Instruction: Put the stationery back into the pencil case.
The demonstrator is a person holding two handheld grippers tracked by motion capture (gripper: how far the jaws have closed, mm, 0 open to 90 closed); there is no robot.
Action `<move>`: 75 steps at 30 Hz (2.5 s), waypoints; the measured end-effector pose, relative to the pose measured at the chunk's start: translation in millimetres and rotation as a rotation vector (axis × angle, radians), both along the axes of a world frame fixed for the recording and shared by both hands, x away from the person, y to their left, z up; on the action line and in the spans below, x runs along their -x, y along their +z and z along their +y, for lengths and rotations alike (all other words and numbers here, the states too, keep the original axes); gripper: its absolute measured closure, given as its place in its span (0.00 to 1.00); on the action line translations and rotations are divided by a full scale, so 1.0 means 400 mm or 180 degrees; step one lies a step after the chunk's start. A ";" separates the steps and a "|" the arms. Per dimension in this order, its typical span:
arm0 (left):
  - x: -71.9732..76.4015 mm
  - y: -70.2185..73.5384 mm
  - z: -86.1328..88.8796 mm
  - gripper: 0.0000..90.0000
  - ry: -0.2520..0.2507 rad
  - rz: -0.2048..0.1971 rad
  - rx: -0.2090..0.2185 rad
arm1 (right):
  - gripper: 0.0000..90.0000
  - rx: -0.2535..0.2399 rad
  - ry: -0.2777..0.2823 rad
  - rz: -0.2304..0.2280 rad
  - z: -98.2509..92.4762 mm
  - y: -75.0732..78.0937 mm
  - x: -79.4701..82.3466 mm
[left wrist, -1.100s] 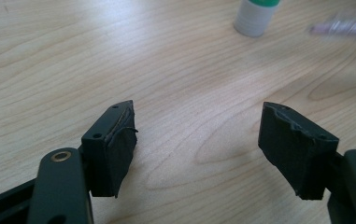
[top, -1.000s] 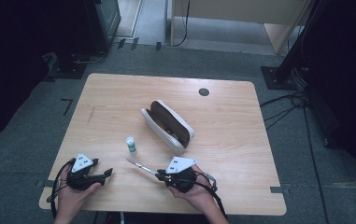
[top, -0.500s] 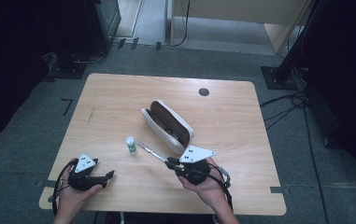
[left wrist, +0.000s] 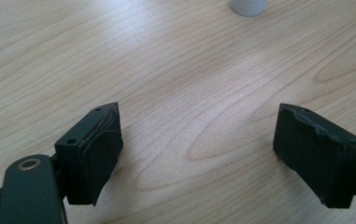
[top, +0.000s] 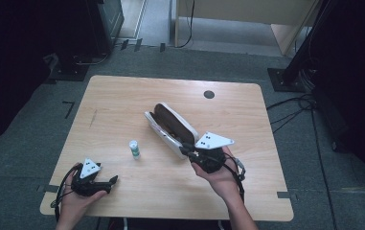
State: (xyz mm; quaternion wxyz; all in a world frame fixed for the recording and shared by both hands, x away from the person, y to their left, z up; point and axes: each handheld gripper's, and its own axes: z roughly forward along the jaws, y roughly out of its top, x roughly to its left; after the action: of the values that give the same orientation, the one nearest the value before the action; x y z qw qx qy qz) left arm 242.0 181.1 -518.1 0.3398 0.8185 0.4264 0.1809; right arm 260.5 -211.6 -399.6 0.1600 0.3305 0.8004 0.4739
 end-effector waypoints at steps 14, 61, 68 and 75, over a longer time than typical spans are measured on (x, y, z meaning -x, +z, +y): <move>0.000 0.000 0.001 0.18 -0.0010 -0.0002 -0.0015 | 0.90 0.0204 -0.0263 0.0156 0.000 -0.008 -0.100; -0.001 0.001 0.001 0.18 -0.0010 0.0002 -0.0015 | 0.89 0.0401 -0.0476 0.0398 0.086 -0.059 -0.215; -0.001 0.001 0.001 0.18 -0.0010 0.0001 -0.0016 | 0.87 0.0448 -0.0467 0.0464 0.093 -0.076 -0.222; -0.001 0.000 0.001 0.18 -0.0007 0.0000 -0.0015 | 0.87 0.0369 -0.0495 0.0440 0.083 -0.067 -0.219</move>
State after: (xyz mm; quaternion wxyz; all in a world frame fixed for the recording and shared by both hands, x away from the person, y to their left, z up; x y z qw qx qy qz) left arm 242.3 181.4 -517.9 0.3381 0.8198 0.4251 0.1815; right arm 348.2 -178.5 -426.3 0.1596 0.4137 0.8074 0.3891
